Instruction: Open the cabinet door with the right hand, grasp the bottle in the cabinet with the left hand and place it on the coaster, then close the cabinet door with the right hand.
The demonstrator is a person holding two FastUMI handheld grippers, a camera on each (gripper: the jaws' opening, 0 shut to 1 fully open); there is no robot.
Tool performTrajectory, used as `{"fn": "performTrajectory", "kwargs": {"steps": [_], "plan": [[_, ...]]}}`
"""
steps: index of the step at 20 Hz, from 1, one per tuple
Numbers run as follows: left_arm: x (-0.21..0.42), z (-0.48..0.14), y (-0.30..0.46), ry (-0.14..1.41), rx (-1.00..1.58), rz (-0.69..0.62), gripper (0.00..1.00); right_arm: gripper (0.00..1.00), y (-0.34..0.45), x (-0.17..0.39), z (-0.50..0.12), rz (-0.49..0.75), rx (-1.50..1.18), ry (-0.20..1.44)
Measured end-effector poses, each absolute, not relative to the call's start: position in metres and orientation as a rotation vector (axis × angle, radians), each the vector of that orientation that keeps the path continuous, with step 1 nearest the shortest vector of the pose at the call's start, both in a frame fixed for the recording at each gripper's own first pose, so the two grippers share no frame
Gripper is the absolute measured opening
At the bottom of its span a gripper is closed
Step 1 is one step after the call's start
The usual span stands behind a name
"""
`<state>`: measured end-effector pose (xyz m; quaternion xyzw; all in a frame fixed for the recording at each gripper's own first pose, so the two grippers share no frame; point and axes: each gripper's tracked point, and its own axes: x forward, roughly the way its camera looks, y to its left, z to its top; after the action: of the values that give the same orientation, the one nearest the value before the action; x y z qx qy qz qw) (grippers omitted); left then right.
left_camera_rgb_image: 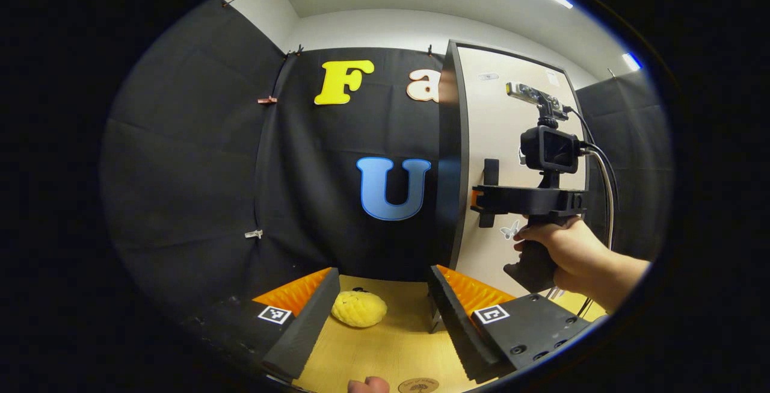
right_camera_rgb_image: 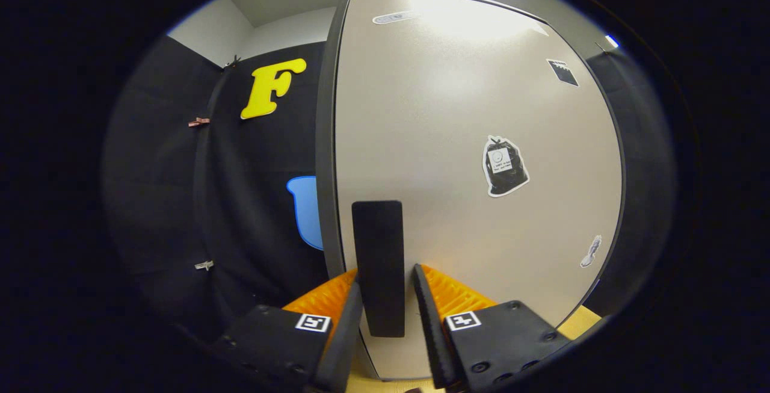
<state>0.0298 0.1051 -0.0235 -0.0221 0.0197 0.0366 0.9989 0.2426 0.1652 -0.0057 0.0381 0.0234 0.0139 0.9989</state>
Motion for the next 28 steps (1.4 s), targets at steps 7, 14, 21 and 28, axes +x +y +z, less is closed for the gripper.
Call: {"fn": "performTrajectory", "kwargs": {"steps": [7,14,21,28], "plan": [[0.026,-0.023,0.105,0.047,-0.05,0.098,0.95,0.14,0.167,0.237,-0.008,0.064,0.078,0.067],[0.024,-0.019,0.104,0.03,-0.045,0.1,0.94,0.14,0.162,0.189,-0.004,0.157,0.098,0.072],[-0.002,-0.005,0.064,-0.001,-0.016,0.096,0.94,0.14,0.143,0.129,0.004,0.239,0.125,0.067],[0.004,0.002,0.031,-0.001,-0.012,0.077,0.94,0.14,0.108,0.077,0.01,0.297,0.132,0.075]]}}
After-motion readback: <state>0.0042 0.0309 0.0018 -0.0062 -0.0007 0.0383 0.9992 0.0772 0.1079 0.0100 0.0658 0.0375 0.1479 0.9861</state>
